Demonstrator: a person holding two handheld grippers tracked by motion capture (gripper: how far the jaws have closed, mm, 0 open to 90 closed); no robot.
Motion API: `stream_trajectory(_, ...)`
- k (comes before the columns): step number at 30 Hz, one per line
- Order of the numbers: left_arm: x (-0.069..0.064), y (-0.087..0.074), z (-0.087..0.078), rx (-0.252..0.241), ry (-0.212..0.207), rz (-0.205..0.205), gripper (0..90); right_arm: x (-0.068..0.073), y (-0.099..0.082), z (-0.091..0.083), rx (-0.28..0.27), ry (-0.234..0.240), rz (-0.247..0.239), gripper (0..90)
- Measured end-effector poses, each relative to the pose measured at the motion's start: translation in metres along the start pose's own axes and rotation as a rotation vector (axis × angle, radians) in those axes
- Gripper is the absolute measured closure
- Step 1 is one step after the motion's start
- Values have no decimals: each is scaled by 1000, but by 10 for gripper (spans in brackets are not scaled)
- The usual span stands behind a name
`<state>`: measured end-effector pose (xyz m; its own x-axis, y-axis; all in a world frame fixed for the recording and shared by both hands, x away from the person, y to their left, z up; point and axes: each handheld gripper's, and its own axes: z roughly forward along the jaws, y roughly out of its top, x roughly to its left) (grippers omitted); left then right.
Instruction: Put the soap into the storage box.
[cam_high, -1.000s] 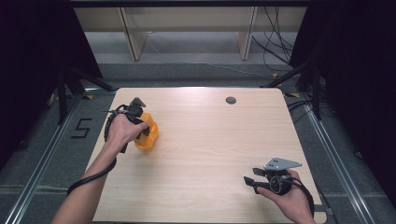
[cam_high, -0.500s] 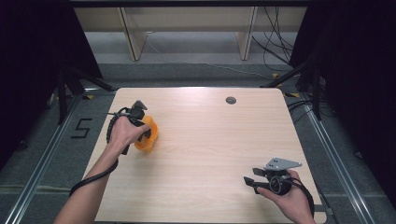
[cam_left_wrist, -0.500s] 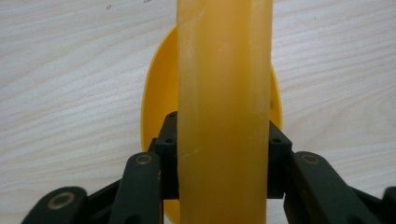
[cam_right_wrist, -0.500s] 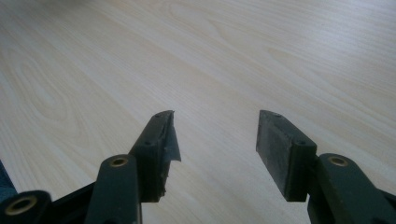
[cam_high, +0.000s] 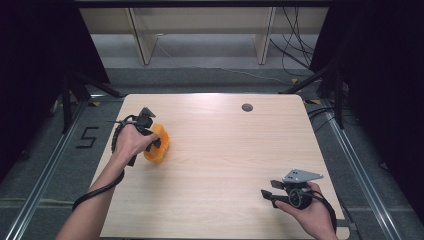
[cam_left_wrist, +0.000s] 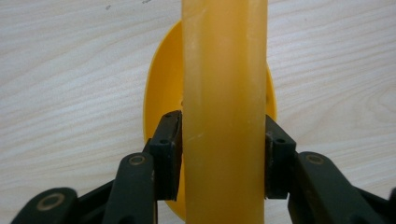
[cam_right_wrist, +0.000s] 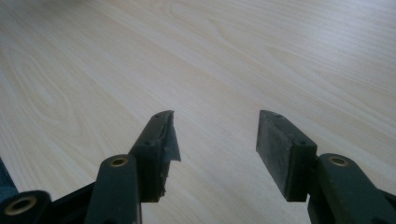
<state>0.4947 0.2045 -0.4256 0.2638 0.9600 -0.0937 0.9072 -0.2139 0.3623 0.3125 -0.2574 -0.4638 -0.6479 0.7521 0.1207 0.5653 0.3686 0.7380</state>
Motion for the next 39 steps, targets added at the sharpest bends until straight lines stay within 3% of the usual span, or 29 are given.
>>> stream_trajectory(1,1,-1,-1,-6,4,2,557,3,0,0,9,15,35,471)
stream_trajectory(4,2,-4,-6,-47,2,0,500,3,0,0,10,15,34,471)
stream_trajectory(5,2,-4,-9,-67,11,20,467,2,0,0,15,6,28,471)
stream_trajectory(9,-2,-11,-17,-121,28,2,356,2,0,1,24,16,19,468)
stream_trajectory(10,-2,-12,-18,-140,38,7,326,2,-1,1,27,13,18,468)
stream_trajectory(12,0,-15,-23,-156,68,54,281,2,-1,2,28,10,9,467)
stream_trajectory(13,0,-18,-25,-168,76,76,267,2,-1,1,27,10,9,466)
stream_trajectory(16,-1,-25,-32,-197,87,88,257,1,0,1,24,11,2,466)
stream_trajectory(21,1,-42,-45,-263,65,82,248,2,-1,1,22,9,7,465)
stream_trajectory(24,3,-59,-50,-312,25,81,237,1,0,1,23,16,-1,465)
stream_trajectory(28,10,-85,-55,-366,16,84,232,1,0,1,19,16,-3,465)
stream_trajectory(31,16,-109,-54,-414,22,120,222,2,0,1,25,9,7,465)
stream_trajectory(32,16,-115,-53,-417,14,131,221,4,0,1,28,11,32,465)
stream_trajectory(33,17,-123,-51,-413,6,148,221,2,0,1,20,10,0,465)
stream_trajectory(35,19,-139,-44,-426,-21,155,229,4,0,2,16,10,12,465)
stream_trajectory(38,21,-165,-29,-443,-60,126,242,3,0,2,17,14,7,465)
stream_trajectory(39,20,-173,-23,-472,-62,98,244,3,0,2,20,13,7,465)
